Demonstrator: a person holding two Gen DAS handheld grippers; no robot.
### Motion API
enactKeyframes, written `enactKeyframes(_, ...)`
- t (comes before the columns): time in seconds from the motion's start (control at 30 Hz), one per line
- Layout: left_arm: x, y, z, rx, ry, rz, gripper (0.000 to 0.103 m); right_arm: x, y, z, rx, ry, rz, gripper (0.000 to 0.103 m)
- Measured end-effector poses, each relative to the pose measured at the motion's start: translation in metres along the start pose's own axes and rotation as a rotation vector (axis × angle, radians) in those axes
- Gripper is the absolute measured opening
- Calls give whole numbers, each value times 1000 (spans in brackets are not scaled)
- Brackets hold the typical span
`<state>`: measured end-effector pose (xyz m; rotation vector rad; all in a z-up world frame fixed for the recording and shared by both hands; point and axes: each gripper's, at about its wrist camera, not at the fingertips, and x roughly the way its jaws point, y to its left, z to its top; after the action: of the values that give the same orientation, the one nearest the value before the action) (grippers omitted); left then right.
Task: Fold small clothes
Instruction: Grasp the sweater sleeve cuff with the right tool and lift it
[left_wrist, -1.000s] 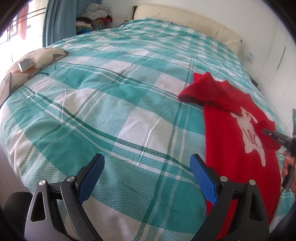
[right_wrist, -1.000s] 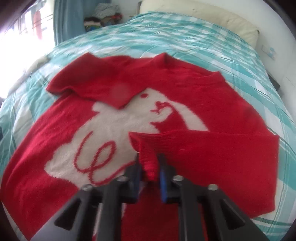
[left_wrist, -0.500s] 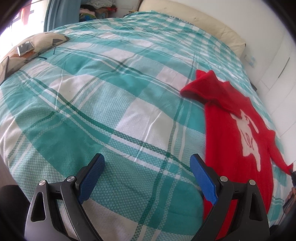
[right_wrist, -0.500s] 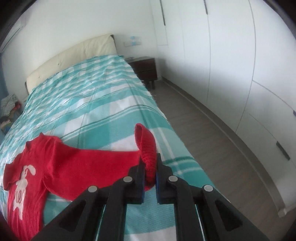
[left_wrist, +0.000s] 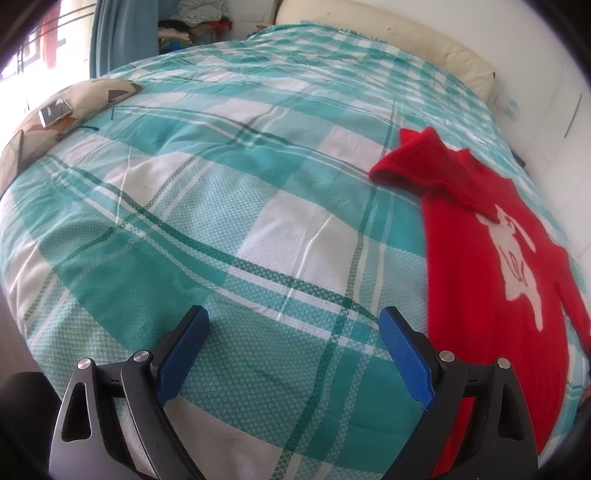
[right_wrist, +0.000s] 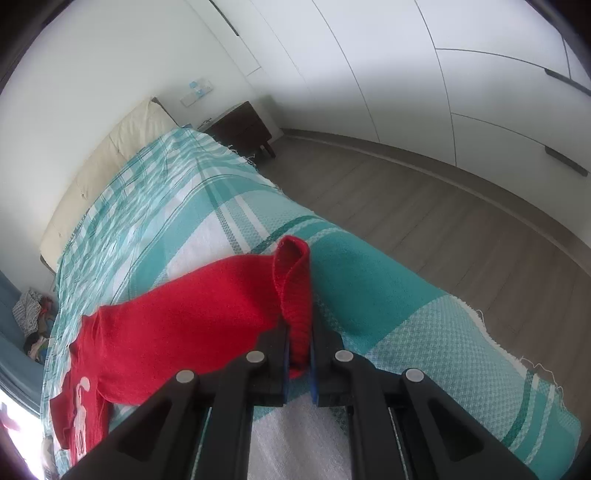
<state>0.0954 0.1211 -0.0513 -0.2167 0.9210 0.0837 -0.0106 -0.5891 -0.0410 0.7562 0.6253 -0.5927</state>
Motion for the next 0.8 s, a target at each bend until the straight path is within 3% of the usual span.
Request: enactKeyframes(0.8, 16, -15, -5, 78, 39, 64, 99, -6, 5, -1, -24, -25, -35, 13)
